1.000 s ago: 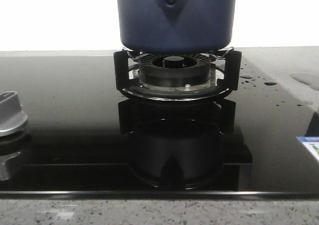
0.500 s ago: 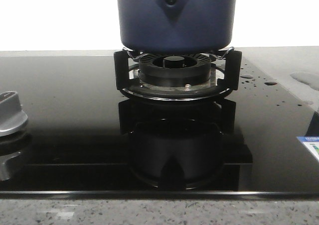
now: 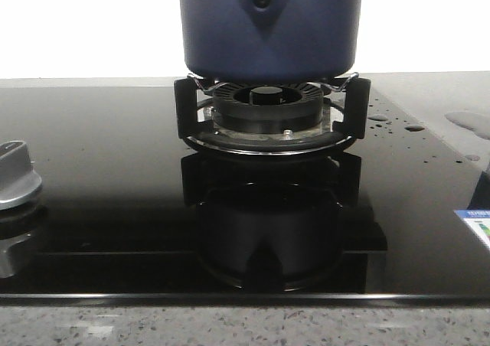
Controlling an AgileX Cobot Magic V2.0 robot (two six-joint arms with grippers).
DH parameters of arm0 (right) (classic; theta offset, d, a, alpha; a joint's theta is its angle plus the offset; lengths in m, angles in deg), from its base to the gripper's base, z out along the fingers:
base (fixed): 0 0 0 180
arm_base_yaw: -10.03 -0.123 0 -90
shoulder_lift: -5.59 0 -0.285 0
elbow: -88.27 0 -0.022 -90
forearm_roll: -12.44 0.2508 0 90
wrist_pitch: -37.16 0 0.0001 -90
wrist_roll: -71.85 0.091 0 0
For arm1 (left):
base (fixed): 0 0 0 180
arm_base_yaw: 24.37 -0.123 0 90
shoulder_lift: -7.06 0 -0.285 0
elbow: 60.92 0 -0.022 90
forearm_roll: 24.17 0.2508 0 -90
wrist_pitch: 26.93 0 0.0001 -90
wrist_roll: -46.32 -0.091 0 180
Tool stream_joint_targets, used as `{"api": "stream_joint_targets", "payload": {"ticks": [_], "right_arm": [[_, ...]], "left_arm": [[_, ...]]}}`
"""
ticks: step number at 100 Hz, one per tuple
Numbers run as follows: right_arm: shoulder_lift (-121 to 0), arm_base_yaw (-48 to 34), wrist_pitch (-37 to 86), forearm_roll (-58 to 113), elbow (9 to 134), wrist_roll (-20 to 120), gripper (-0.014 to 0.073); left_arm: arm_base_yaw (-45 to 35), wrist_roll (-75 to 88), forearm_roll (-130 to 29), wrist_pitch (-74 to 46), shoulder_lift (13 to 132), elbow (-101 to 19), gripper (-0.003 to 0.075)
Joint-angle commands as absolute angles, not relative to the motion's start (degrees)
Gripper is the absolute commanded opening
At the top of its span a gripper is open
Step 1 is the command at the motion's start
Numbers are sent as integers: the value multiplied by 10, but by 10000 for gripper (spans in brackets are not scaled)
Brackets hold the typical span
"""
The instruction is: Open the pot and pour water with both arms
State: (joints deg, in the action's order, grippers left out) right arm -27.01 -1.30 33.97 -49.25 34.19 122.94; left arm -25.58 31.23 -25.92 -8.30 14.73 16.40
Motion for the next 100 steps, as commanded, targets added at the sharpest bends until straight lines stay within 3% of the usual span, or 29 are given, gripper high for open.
{"api": "stream_joint_targets", "payload": {"ticks": [1,10,20,58,83,100], "right_arm": [[-259,-14,240,-273,342,1042,-64],[-234,-14,156,-215,315,1028,-64],[-195,-7,142,-212,270,1028,-64],[-70,94,351,-142,85,1018,-64],[-65,95,263,20,88,823,-64],[-65,95,226,41,87,807,-64]], "left_arm": [[-257,319,-260,-108,131,189,-20],[-257,319,-260,-108,131,189,-20],[-257,319,-260,-108,131,189,-20],[-257,319,-260,-108,131,189,-20],[-257,319,-260,-109,131,189,-20],[-257,319,-260,-109,131,189,-20]]}}
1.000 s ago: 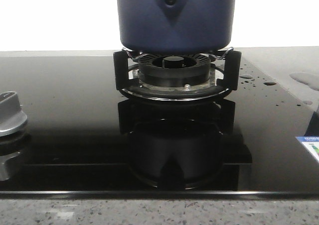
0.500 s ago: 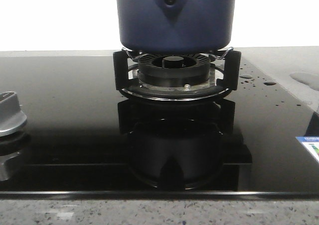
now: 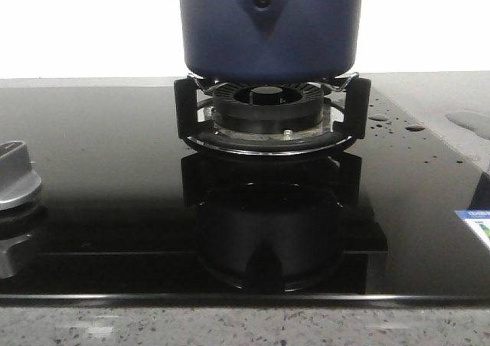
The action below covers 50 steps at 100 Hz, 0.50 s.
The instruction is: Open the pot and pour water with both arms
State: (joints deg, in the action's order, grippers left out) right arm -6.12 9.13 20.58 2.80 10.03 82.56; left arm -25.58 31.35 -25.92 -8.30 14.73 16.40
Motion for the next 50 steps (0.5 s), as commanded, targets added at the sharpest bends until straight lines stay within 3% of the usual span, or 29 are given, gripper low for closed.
{"api": "stream_joint_targets", "payload": {"ticks": [1,50], "right_arm": [[-65,95,226,42,87,807,-64],[-5,95,228,71,87,807,-64]], "left_arm": [[-257,319,-260,-109,131,189,-20],[-257,319,-260,-111,131,189,-20]]}}
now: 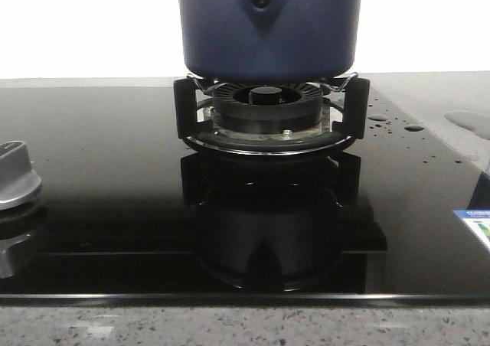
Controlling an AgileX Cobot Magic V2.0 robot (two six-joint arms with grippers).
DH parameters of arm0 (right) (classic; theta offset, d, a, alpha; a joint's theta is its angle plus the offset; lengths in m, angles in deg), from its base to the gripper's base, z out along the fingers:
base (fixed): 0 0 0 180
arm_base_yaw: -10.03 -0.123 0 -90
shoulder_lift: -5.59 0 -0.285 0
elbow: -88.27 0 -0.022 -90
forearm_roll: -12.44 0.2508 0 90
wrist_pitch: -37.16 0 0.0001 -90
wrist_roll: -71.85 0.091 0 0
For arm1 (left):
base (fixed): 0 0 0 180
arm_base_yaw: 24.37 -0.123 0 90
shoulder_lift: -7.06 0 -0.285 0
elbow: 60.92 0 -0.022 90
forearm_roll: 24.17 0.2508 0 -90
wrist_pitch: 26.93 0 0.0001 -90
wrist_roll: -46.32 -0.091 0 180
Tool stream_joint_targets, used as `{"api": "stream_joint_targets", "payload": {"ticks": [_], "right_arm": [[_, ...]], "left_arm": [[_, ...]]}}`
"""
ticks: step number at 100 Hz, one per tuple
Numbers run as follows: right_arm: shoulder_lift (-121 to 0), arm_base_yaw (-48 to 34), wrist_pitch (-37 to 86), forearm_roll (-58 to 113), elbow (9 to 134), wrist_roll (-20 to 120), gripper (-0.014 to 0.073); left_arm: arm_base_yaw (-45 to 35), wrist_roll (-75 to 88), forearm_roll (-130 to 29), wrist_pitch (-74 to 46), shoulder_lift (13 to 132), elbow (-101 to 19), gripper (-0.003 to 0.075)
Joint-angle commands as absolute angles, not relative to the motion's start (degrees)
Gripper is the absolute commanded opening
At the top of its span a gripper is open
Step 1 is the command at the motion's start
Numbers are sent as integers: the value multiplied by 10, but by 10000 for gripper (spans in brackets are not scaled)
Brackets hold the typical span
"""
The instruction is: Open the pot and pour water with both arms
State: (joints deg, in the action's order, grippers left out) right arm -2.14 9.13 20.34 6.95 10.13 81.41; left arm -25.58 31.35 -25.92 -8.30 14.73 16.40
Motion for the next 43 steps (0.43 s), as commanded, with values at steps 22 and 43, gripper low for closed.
{"api": "stream_joint_targets", "payload": {"ticks": [22,43], "right_arm": [[-5,95,227,71,87,807,-64],[-5,95,227,71,87,807,-64]], "left_arm": [[-257,319,-260,-112,131,189,-20],[-257,319,-260,-112,131,189,-20]]}}
